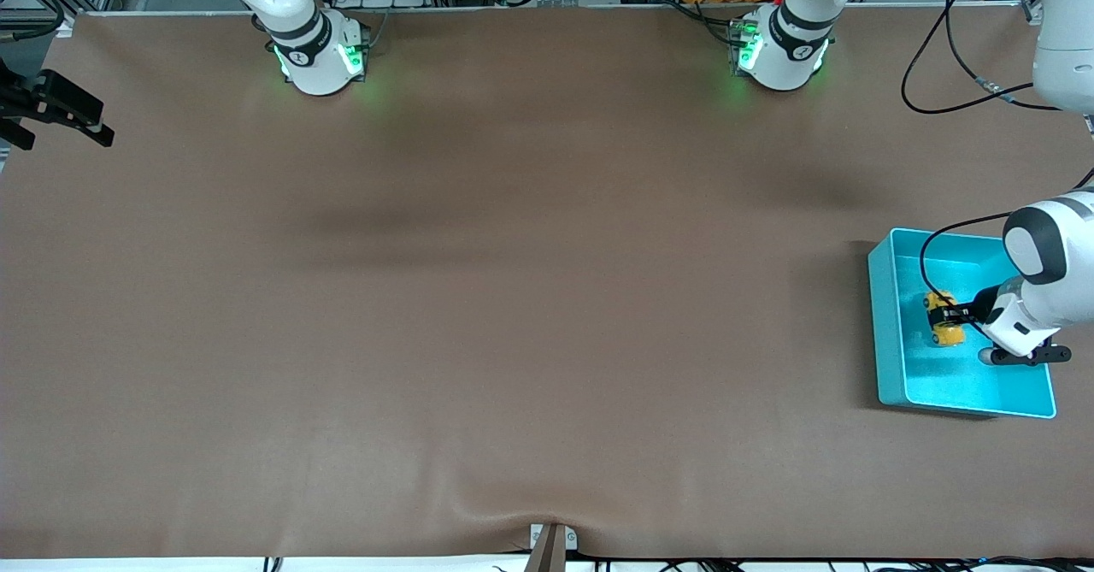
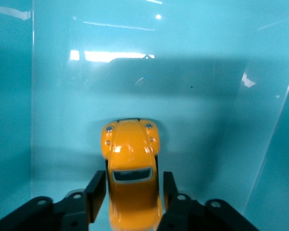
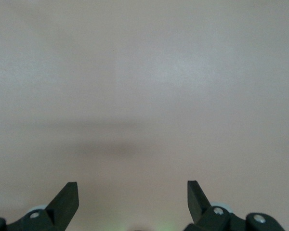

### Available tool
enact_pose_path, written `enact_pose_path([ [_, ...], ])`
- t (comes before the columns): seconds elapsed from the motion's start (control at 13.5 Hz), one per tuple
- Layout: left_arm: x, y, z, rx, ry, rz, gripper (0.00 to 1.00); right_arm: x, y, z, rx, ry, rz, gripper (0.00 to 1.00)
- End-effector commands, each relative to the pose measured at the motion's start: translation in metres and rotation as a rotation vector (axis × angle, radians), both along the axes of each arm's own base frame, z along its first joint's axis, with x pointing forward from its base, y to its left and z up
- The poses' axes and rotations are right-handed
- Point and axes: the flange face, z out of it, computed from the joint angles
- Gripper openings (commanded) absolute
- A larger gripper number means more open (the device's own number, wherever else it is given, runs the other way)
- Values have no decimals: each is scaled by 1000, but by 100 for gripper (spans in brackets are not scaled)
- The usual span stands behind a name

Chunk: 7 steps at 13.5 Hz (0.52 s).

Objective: Wind and store yellow beetle car
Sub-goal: 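Lower the car into the blue bin and open the left gripper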

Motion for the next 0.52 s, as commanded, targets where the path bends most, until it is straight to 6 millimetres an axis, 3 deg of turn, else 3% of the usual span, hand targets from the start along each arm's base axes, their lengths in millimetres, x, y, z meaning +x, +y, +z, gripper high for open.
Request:
enact_pose_path([
  [0.0, 9, -16, 29, 22, -28, -26, 100, 0, 2, 4, 6, -14, 15, 100],
  [0.3, 7, -18, 107, 43, -52, 0, 100, -1, 5, 12, -3, -30, 17, 100],
  [0.44, 6, -31, 135, 39, -61, 12, 100, -1, -1, 12, -13, -27, 10, 100],
])
